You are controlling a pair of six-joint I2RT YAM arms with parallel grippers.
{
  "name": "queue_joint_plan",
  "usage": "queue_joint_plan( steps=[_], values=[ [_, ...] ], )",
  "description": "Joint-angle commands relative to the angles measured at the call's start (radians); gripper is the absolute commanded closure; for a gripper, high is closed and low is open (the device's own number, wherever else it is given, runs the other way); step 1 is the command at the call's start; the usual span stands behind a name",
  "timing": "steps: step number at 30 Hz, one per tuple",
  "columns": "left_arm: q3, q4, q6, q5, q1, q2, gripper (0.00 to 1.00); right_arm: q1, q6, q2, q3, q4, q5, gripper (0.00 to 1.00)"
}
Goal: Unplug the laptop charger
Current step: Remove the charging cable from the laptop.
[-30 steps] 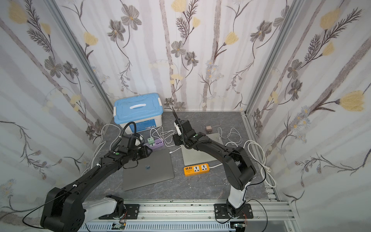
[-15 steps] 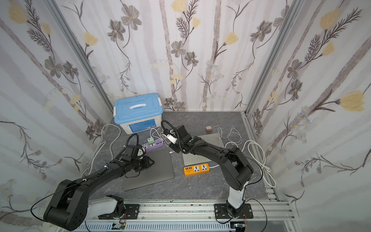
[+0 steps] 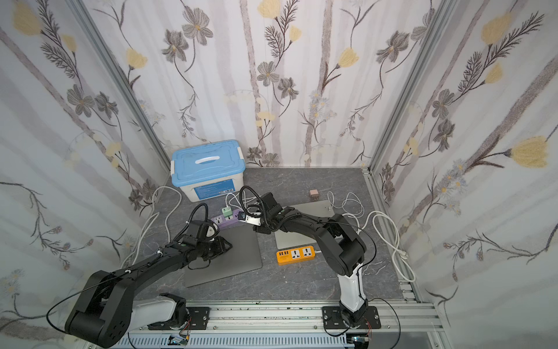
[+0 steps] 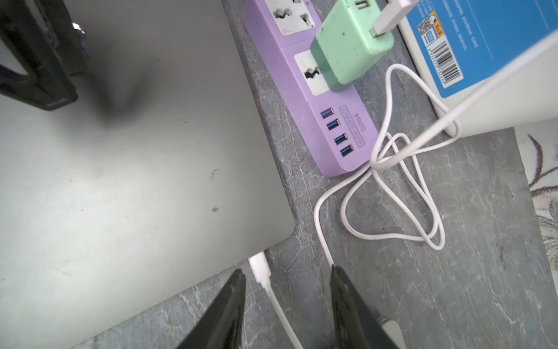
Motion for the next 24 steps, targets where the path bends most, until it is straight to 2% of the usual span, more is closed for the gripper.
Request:
queue_joint_plan(
  steps=[1, 6, 24],
  values=[
    [0.009, 0.003, 0.007, 0.003, 0.001, -0.004, 0.6, 0.0, -0.083, 0.01, 0.014, -0.038, -0.05, 0.54],
    [0.012, -0.001, 0.013, 0.003, 0.001, -0.003, 0.6, -0.005, -0.151, 0.036, 0.035, -0.093, -0.004, 0.55],
    [-0.001, 0.023, 0.018, 0.004, 0.002, 0.006, 0.6, -0.014, -0.166, 0.14, 0.159, -0.203, 0.06, 0.59]
  ],
)
